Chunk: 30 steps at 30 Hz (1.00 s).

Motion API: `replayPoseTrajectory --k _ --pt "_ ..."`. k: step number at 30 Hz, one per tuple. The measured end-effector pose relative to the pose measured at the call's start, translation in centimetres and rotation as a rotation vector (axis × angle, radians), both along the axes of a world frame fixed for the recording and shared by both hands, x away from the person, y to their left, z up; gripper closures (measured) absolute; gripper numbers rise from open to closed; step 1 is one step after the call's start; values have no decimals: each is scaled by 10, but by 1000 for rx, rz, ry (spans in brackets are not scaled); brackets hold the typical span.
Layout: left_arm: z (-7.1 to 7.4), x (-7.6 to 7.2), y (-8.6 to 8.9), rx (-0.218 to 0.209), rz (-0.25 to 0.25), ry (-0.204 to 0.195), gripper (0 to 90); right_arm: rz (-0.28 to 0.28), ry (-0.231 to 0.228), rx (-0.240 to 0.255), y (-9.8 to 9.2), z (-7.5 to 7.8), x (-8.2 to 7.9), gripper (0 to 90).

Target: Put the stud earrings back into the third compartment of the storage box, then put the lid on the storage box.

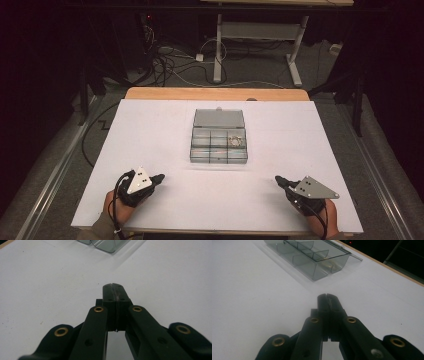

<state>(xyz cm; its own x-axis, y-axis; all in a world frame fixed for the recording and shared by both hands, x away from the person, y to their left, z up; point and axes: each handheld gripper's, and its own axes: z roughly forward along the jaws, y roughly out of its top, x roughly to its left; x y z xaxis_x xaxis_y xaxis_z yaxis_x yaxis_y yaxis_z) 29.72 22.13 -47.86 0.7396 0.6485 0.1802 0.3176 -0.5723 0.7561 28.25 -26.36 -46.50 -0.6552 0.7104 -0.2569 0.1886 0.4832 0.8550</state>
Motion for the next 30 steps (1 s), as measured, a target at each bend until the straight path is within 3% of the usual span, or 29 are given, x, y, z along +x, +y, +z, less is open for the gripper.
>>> replayPoseTrajectory --k 21,30 --pt "-5 6 -1 28 1 37 867 -17 8 -20 -3 -1 9 900" --pt "2 25 1 18 7 36 866 -43 0 10 -9 8 27 900"
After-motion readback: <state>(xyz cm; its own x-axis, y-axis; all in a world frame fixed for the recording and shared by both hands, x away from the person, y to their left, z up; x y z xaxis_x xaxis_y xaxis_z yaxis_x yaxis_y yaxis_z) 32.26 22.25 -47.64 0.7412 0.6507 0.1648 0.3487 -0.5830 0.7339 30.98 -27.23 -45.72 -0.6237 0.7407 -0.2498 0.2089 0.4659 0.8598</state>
